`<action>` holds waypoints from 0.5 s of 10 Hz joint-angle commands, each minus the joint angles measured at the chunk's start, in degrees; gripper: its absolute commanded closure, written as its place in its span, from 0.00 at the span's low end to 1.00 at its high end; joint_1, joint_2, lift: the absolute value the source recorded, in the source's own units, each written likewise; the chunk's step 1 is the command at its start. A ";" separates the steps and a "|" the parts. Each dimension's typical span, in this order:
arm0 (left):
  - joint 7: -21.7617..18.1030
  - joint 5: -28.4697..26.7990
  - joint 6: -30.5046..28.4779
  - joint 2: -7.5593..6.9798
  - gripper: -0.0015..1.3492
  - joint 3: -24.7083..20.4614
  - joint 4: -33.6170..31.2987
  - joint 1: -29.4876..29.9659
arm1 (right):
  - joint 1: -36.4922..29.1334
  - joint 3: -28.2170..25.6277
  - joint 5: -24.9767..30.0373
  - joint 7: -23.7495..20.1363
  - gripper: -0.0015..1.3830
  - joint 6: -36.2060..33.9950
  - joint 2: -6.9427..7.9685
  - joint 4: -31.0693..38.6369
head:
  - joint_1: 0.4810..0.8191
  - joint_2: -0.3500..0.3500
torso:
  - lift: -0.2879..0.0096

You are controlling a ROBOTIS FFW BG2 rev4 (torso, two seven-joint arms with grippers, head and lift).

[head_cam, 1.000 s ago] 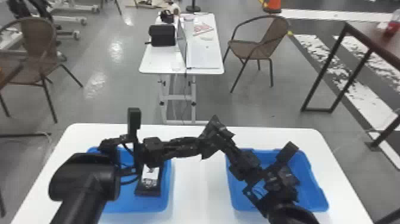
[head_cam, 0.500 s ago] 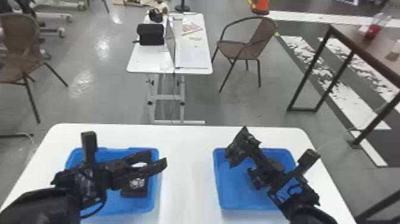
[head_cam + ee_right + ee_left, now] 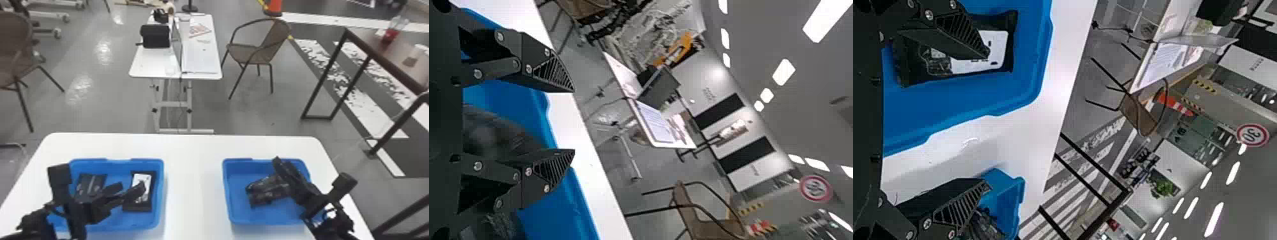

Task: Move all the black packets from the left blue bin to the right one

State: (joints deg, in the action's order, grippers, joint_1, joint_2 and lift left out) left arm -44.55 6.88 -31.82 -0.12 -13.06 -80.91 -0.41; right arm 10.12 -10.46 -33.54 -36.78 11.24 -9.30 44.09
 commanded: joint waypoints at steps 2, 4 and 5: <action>5.00 -4.59 -7.47 0.27 0.12 -0.74 -0.04 -1.43 | -5.29 -3.16 -6.54 1.01 0.19 2.82 2.89 14.71 | 0.63 0.26 | 0.97; 6.58 -11.63 -13.18 0.27 0.13 -1.26 2.33 -4.77 | -9.95 -3.07 -8.74 0.92 0.24 1.33 4.03 23.32 | 0.63 0.28 | 0.97; 6.76 -13.30 -13.18 0.27 0.13 -1.00 5.85 -7.14 | -12.14 -2.90 -8.83 0.92 0.24 0.18 4.29 26.05 | 0.63 0.30 | 0.97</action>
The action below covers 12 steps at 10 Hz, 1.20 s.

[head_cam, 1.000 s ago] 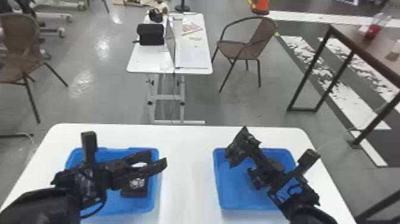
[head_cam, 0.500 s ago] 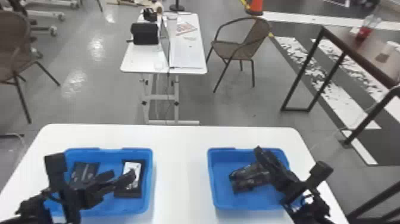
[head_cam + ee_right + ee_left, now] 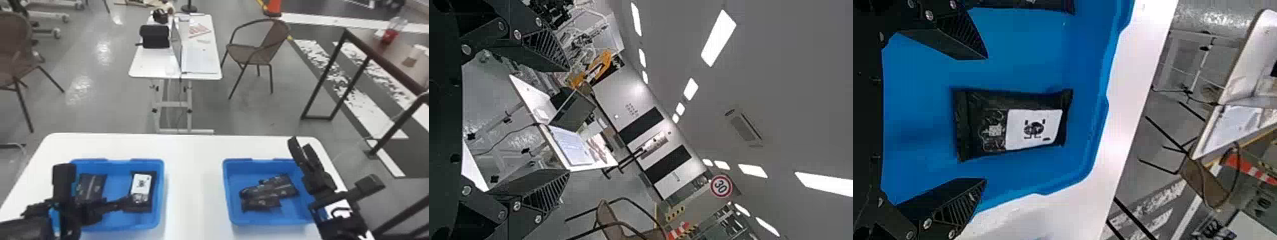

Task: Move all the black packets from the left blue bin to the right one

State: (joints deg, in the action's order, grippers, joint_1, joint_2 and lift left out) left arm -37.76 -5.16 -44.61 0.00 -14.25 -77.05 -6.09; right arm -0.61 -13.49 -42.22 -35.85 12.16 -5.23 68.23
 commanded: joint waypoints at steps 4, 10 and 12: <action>1.29 0.15 4.45 -2.46 0.14 2.47 19.57 -10.78 | -6.86 1.89 -0.94 -1.59 0.24 -0.74 2.51 9.81 | 0.63 0.35 | 0.97; 1.99 1.91 19.12 -3.60 0.89 1.94 37.06 -16.67 | -6.16 4.44 -1.55 -2.82 0.24 -1.62 2.51 8.85 | 0.63 0.39 | 0.97; 1.20 3.93 25.19 -5.27 0.89 4.67 37.06 -15.97 | -6.16 4.62 -1.73 -3.26 0.24 -2.23 2.59 8.76 | 0.63 0.42 | 0.97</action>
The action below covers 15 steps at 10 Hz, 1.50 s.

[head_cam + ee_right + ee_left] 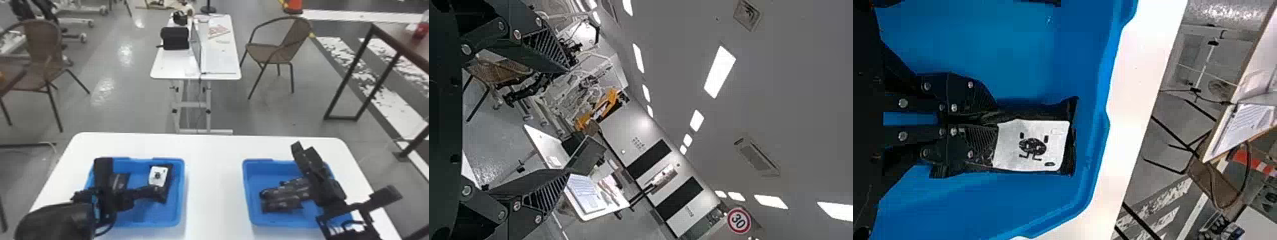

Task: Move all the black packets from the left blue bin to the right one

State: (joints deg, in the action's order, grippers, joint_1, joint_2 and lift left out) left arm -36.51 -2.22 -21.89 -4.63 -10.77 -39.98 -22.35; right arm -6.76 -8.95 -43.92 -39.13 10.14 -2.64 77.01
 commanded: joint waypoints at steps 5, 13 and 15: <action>-12.09 13.30 8.35 -0.82 0.89 2.60 -24.61 16.64 | -0.01 0.86 -0.55 -2.00 0.24 -1.70 0.00 -0.02 | 0.63 0.42 | 0.97; -34.86 11.28 4.93 2.34 0.89 15.34 -18.20 3.19 | 7.20 11.59 1.65 -4.55 0.24 -5.48 -1.49 -3.01 | 0.63 0.31 | 0.97; -35.03 11.10 5.19 3.05 0.89 16.57 -15.74 1.17 | 7.38 12.46 4.02 -5.16 0.23 -5.65 -1.49 -2.22 | 0.63 0.32 | 0.97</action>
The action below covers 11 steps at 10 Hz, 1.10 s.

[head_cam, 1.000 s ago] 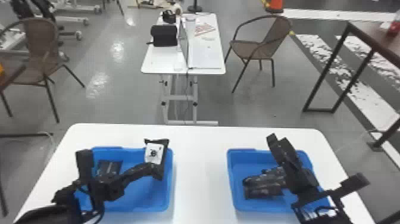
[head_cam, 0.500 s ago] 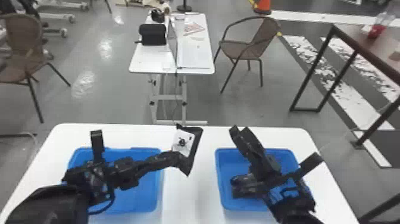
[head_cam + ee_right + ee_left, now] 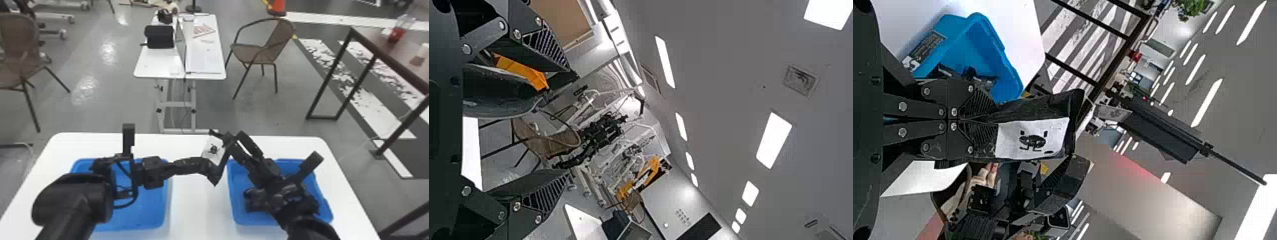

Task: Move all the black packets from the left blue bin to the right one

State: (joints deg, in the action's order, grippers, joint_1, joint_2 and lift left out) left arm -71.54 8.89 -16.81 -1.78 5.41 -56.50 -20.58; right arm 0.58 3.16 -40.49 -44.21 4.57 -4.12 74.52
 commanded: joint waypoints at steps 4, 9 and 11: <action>-0.09 0.33 0.29 0.73 0.89 1.10 2.18 -2.10 | 0.65 2.20 3.31 -0.09 0.91 -2.81 0.43 -0.51 | 0.63 0.34 | 0.97; 4.31 3.32 0.55 1.69 0.44 -1.98 2.09 0.63 | 1.27 1.50 -0.91 -0.17 0.93 -0.88 1.22 -3.06 | 0.63 0.35 | 0.97; 7.03 4.29 -1.21 1.25 0.06 -6.73 -3.09 6.43 | 3.64 -3.51 -0.64 -0.17 0.93 -0.79 0.43 -7.19 | 0.63 0.35 | 0.97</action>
State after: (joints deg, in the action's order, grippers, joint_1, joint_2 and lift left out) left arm -64.73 12.71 -17.17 -0.33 0.28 -57.39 -16.35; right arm 3.44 1.31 -41.15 -44.39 3.76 -3.30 68.79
